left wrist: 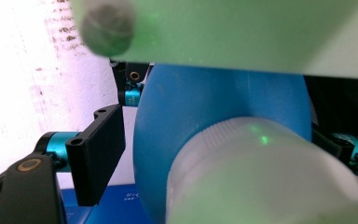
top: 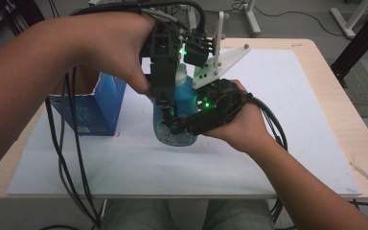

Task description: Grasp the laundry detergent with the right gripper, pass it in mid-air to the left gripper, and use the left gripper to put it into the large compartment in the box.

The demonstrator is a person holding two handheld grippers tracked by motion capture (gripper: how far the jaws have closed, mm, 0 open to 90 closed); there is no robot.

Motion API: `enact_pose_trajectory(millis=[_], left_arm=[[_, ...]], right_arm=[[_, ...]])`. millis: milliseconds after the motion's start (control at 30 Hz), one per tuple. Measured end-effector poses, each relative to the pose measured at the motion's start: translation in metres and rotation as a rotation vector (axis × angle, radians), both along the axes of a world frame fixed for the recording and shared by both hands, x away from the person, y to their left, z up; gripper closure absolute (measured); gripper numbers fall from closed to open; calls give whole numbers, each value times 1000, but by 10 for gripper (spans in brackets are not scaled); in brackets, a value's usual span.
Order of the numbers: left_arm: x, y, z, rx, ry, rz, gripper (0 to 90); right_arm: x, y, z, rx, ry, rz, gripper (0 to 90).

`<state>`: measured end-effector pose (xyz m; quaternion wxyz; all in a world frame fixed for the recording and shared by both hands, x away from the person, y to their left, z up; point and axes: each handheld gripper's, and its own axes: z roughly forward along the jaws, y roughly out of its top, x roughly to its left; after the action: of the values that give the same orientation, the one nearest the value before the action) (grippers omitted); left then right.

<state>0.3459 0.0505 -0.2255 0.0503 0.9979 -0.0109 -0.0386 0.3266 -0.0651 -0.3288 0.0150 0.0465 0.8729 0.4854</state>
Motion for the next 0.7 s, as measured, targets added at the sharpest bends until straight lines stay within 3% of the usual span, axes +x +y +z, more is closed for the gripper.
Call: enact_pose_trajectory(millis=[700], left_arm=[[-1,-2,-2,2,16,-7,280]], right_arm=[[-1,1,0,-1,8,-7,465]])
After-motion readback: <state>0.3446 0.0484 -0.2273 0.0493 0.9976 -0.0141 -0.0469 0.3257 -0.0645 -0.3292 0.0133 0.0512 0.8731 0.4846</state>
